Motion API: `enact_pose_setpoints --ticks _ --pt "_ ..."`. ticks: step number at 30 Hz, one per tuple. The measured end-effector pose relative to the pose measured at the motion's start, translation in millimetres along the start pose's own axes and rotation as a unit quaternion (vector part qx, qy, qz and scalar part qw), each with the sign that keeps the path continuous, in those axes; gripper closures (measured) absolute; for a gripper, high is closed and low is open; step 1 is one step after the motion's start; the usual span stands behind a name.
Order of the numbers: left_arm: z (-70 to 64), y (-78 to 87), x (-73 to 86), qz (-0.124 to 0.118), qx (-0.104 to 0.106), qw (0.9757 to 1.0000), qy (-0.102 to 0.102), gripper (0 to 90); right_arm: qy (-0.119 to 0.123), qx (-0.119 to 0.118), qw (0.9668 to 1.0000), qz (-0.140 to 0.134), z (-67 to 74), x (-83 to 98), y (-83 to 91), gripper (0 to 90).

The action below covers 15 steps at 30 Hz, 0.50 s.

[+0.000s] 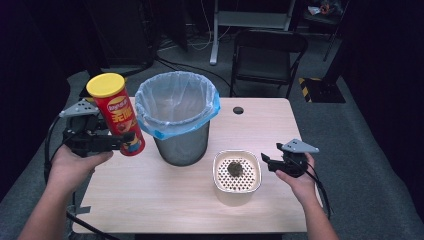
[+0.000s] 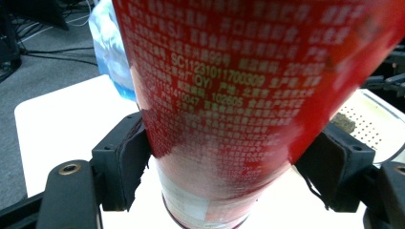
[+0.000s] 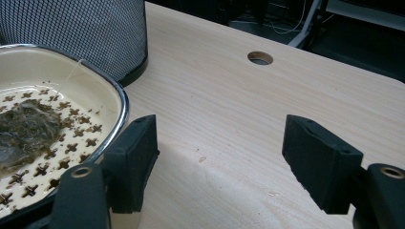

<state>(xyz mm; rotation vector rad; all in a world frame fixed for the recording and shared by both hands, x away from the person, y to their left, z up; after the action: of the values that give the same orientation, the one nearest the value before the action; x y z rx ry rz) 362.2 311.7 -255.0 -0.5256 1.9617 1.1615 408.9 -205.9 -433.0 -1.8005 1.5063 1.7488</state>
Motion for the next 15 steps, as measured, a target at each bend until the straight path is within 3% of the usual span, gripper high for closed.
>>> enact_pose_setpoints --ticks 15 --pt "-4.3 11.3 -38.4 0.003 0.0 1.0 0.0 23.6 -0.005 0.003 1.0 -0.001 -1.4 0.6 0.9 27.6"
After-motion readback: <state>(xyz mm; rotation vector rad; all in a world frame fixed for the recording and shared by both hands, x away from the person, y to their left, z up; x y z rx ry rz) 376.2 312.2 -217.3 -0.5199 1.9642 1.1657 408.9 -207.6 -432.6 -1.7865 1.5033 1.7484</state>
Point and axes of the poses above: each handheld gripper's, and its own axes: y roughly backward along the jaws, x roughly out of its underside, z roughly to its left, the point moved 1 cm from there along -y, roughly forward along the jaws, and after that the axes turned 15 degrees about y, right-handed, at the moved point
